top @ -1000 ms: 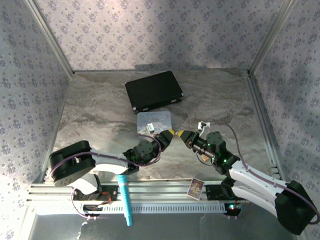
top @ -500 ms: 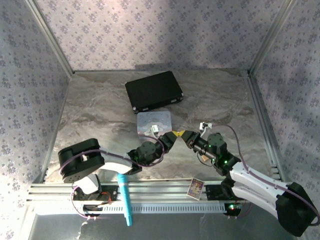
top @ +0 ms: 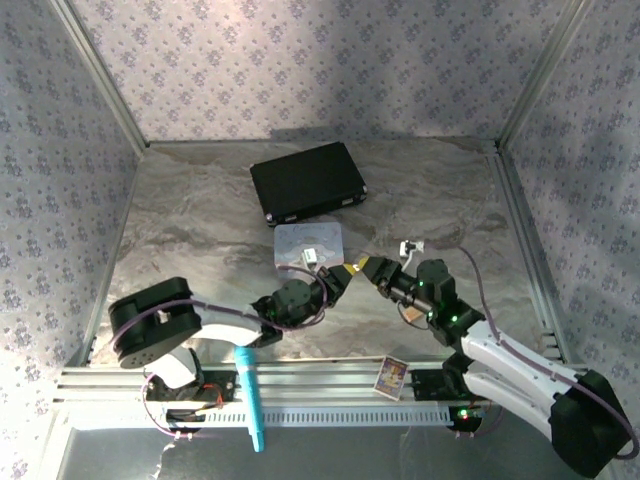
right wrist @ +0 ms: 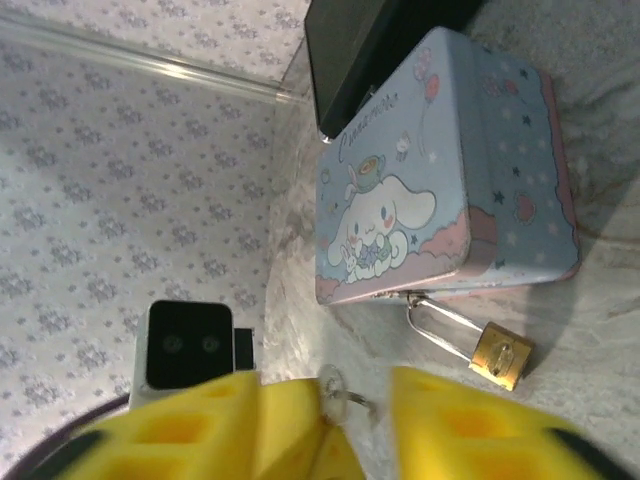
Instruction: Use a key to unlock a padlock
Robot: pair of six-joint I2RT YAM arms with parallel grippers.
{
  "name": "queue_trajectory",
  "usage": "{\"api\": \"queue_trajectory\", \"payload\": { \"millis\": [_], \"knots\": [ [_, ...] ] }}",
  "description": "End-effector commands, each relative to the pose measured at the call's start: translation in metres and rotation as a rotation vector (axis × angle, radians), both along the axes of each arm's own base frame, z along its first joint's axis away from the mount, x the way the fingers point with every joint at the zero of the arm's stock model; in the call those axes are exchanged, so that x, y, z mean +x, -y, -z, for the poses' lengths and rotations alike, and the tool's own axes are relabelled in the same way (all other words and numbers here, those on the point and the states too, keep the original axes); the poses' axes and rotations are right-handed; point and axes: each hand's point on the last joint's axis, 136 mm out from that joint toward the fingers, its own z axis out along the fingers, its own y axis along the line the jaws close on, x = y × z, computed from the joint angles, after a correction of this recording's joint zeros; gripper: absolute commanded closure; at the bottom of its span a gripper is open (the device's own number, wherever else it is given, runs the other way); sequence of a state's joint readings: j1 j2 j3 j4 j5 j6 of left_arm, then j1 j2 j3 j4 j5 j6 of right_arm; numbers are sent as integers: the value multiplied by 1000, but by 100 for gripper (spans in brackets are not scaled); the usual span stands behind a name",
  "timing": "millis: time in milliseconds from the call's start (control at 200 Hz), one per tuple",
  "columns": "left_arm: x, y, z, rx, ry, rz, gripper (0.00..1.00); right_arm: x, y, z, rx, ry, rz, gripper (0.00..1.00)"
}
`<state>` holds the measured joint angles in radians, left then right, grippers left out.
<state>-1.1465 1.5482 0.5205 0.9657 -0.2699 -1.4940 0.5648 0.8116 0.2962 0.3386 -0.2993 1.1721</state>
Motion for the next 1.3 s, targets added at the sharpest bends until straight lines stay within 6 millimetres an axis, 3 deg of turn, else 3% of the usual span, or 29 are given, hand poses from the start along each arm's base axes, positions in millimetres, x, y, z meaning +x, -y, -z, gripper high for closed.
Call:
{"api": "queue_trajectory", "payload": {
  "millis": [0, 130, 225, 385, 580, 835, 955, 1294],
  "knots": [
    [2, -3, -12, 167, 26, 117, 100, -8, 2, -18, -45, 75, -176, 24],
    [-8, -13, -29, 343, 156, 314, 100, -13, 7, -31, -52, 171, -354, 21],
    [-29, -13, -46, 332, 265, 531, 100, -25, -1, -47, -36, 279, -488, 28],
    [-53, -26, -63, 329, 358, 694, 100, -41, -10, -73, -13, 416, -591, 32],
    [-52, -44, -79, 343, 417, 671, 100, -55, -29, -76, -10, 452, -668, 33],
    [-57, -39, -89, 269, 438, 693, 100, -69, -61, -82, 24, 488, -765, 50],
    [-59, -40, -92, 262, 454, 691, 100, -66, -64, -85, 48, 480, -769, 66],
    [-61, -47, -87, 255, 427, 670, 100, -62, -63, -83, 57, 465, -756, 75]
  ]
}}
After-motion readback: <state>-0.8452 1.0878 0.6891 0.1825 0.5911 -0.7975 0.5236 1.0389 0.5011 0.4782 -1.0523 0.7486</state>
